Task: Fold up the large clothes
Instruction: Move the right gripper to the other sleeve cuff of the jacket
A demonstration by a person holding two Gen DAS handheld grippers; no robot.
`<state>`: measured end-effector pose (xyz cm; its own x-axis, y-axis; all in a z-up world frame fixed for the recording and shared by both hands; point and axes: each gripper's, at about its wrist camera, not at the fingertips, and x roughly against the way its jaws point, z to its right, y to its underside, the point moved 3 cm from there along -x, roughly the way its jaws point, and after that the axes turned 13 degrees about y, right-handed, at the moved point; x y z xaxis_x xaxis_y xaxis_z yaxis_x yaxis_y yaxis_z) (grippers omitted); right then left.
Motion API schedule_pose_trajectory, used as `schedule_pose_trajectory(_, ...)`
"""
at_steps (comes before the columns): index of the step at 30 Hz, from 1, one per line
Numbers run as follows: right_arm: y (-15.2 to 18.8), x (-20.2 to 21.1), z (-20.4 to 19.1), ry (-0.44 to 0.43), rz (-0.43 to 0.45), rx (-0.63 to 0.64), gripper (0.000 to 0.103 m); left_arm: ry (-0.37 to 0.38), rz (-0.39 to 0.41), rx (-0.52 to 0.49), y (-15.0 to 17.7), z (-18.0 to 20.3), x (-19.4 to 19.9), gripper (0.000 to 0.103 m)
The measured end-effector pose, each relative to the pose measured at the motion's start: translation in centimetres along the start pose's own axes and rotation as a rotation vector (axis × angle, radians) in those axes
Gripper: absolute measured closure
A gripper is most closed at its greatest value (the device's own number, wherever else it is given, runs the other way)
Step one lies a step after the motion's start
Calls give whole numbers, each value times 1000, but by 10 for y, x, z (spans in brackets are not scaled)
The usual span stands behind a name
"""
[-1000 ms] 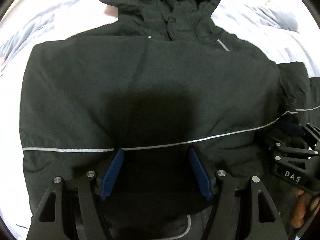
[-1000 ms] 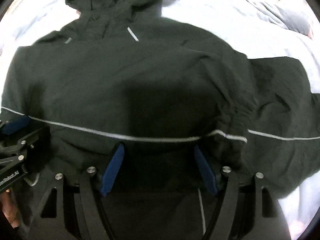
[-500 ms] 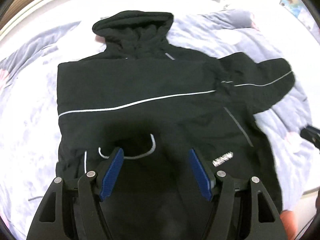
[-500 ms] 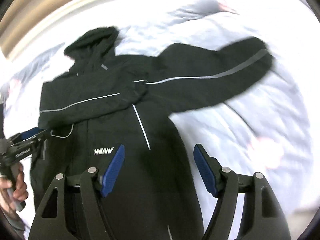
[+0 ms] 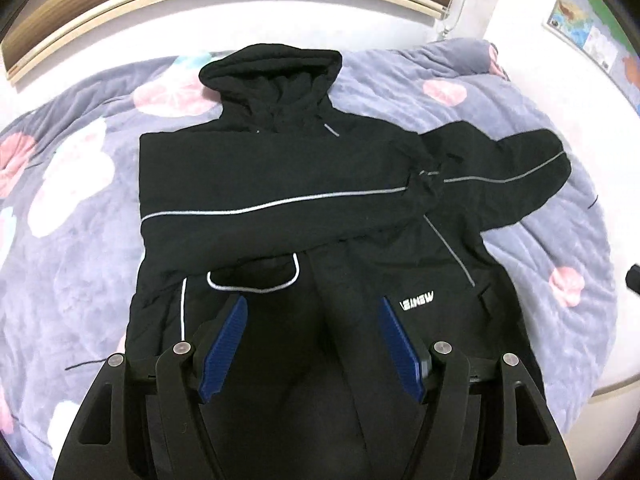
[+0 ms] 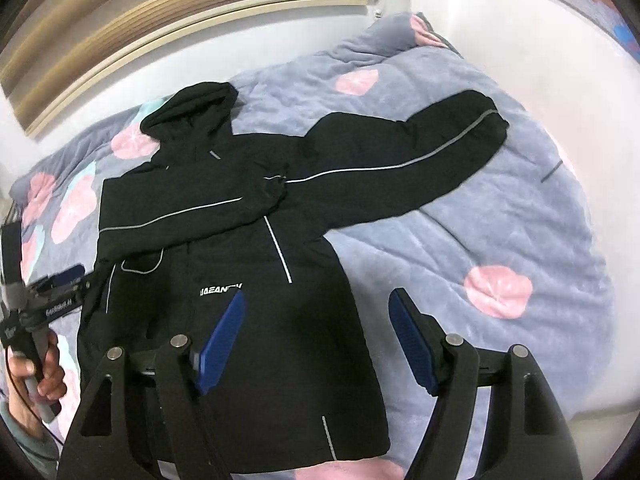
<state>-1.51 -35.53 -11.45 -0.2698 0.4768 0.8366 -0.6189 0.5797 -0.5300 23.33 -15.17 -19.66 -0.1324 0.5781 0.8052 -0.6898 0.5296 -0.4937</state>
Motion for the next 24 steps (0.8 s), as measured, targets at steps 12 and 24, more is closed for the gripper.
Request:
schedule_pose_trajectory(12,9,-34,27,-31,-83,-87,27,-16,-40,-55,4,20,-4,33)
schedule_pose_trajectory(24,-41,-78,137,88,-64,-95,27,-55,-16,-28,5,42,10,33)
